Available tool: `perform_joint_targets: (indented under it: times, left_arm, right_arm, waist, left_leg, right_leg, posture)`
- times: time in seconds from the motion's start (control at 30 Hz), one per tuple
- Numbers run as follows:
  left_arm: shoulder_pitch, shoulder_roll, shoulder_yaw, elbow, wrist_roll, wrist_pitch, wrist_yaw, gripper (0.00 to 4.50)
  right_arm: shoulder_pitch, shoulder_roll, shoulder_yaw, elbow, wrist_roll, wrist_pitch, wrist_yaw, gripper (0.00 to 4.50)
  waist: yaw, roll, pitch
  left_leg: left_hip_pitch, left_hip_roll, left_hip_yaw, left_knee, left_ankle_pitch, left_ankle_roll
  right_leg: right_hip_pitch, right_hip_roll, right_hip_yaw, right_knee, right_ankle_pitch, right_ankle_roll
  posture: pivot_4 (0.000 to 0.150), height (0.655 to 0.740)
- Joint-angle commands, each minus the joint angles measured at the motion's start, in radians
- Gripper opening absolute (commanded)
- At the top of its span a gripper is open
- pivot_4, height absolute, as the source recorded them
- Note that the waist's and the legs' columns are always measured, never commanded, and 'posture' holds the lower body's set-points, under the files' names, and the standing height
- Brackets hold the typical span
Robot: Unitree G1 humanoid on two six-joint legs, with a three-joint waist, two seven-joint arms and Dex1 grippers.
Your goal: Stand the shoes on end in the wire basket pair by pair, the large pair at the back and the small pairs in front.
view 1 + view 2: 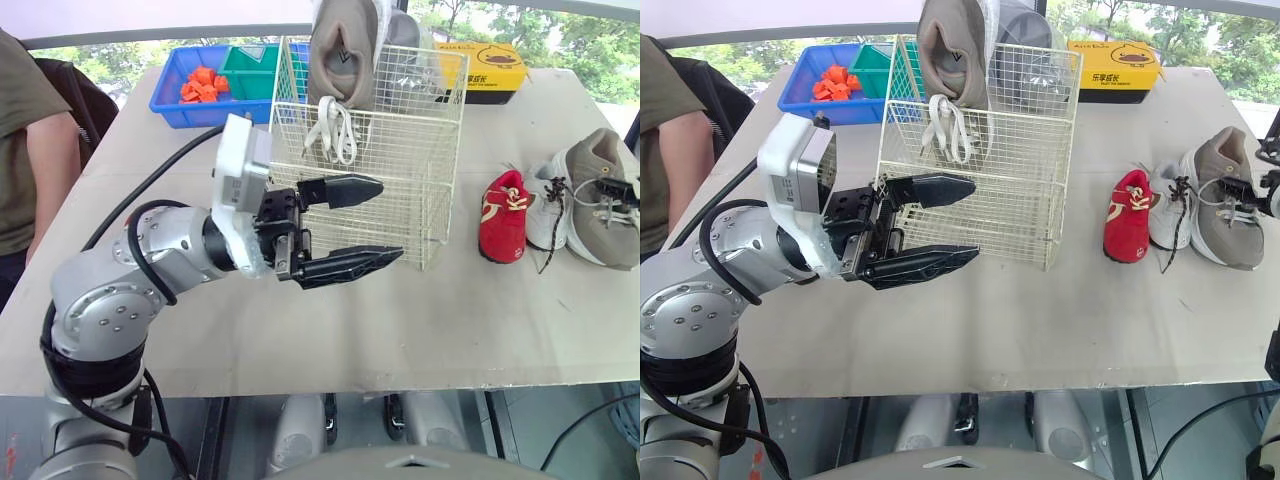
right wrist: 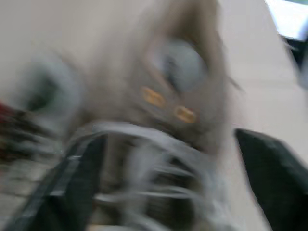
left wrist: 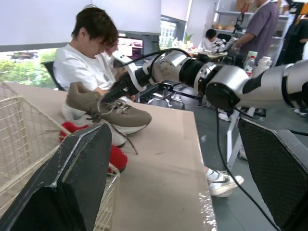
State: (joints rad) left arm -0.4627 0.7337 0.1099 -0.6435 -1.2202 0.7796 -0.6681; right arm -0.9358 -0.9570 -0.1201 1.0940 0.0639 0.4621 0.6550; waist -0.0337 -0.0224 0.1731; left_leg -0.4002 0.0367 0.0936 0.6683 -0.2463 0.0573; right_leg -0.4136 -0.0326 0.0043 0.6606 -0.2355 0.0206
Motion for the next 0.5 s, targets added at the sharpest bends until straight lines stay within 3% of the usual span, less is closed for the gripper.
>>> perform_joint_targets:
  times: [0.03,0.3,0.37,0.5]
  left_arm:
    - [0.018,0.008,0.037,-0.053,-0.017,-0.016,0.03,4.5]
    - [0.1,0.036,0.089,-0.143,-0.091,-0.016,0.145,4.5]
    - [0.113,0.047,0.099,-0.157,-0.114,-0.018,0.164,4.5]
    - [0.135,0.087,0.124,-0.171,-0.168,-0.015,0.173,4.5]
  right_arm:
    - [-0.062,-0.01,0.002,0.122,-0.046,-0.055,-0.082,4.43]
    - [-0.073,0.031,-0.047,0.236,-0.026,0.028,-0.07,4.43]
    - [-0.06,0.034,-0.057,0.245,-0.024,0.05,-0.042,3.92]
    - [-0.039,0.034,-0.058,0.248,-0.039,0.049,-0.036,2.32]
  waist:
    - [0.0,0.0,0.0]
    - [0.007,-0.003,0.0]
    - [0.006,-0.003,-0.001]
    - [0.01,-0.005,-0.002]
  left_leg:
    - [-0.001,0.0,0.0,0.0,0.0,0.0]
    - [-0.001,0.0,0.0,0.001,0.001,-0.001]
    - [0.0,0.0,0.0,0.001,0.001,-0.001]
    - [0.001,0.001,-0.001,0.001,0.0,0.001]
  right_leg:
    - [0.0,0.0,0.0,0.0,0.0,0.001]
    - [0.002,-0.003,0.001,-0.003,0.0,0.0]
    - [0.002,-0.003,0.001,-0.002,0.0,0.0]
    - [0.003,-0.003,-0.001,-0.002,0.0,-0.001]
  posture:
    - [0.15,0.74]
    - [0.15,0.74]
    - [0.15,0.74]
    - [0.15,0.74]
